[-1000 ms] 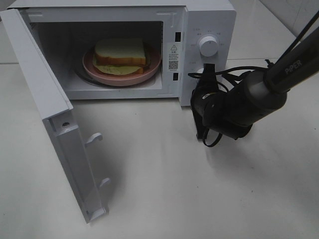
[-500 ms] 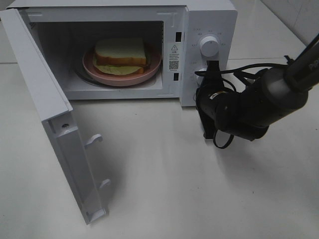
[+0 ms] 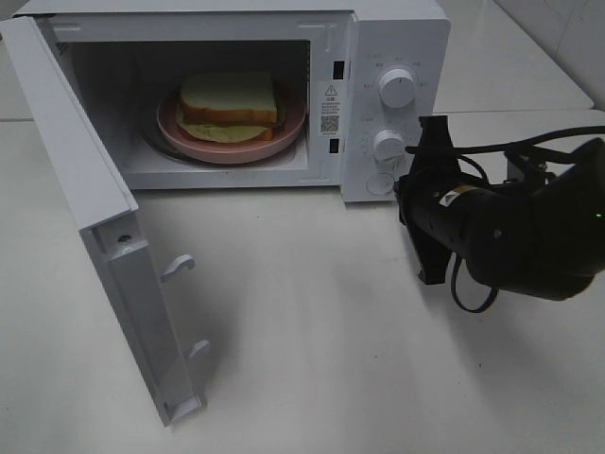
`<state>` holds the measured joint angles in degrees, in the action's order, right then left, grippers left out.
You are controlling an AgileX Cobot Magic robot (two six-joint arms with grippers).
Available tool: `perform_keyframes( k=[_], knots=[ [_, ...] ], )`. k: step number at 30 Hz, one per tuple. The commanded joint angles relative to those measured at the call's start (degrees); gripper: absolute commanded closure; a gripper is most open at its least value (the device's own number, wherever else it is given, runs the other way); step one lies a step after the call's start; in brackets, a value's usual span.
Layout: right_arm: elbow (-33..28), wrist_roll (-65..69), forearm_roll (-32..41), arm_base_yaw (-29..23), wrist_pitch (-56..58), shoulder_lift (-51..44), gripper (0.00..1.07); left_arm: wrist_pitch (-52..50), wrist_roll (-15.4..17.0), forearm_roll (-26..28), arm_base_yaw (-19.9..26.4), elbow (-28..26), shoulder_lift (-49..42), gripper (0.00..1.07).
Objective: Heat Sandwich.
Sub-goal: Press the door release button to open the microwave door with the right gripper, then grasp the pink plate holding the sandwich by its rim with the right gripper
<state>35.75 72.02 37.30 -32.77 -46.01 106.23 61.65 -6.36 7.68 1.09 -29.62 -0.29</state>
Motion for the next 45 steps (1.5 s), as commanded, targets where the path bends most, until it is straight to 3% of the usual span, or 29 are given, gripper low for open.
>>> perform_keyframes(
  k=[1, 7, 12, 17, 27, 34, 39, 45],
  knots=[
    [-3.38, 0.29, -2.23, -0.11, -0.29, -4.47, 1.02, -0.29, 0.34, 0.40, 0.23, 0.06, -0.29, 0.10],
    [-8.82, 0.34, -6.88, -0.11, 0.57, -10.54, 1.01, -0.29, 0.34, 0.40, 0.23, 0.06, -0.29, 0.10],
    [-10.31, -3.67, -11.17, -0.11, 9.05, -15.07, 1.01, -0.29, 0.34, 0.40, 0.23, 0.06, -0.29, 0.10],
    [-10.31, -15.24, -11.12, -0.11, 21.72, -19.88, 1.00, -0.29, 0.34, 0.40, 0.23, 0.06, -0.29, 0.10],
    [-10.26, -39.30, -11.12, -0.11, 34.89, -26.64, 0.99, -0.29, 0.34, 0.40, 0.23, 0.06, -0.29, 0.10],
    [-10.20, -49.16, -11.17, -0.11, 42.28, -28.99, 0.98, -0.29, 0.34, 0.40, 0.23, 0.06, -0.29, 0.10],
    [-7.62, -54.95, -12.83, -0.11, 51.11, -29.56, 0.97, -0.29, 0.34, 0.40, 0.23, 0.06, -0.29, 0.10],
    [-0.23, -63.88, -20.45, -0.11, 67.04, -29.56, 0.97, -0.29, 0.34, 0.40, 0.23, 0.06, -0.29, 0.10]
  ],
)
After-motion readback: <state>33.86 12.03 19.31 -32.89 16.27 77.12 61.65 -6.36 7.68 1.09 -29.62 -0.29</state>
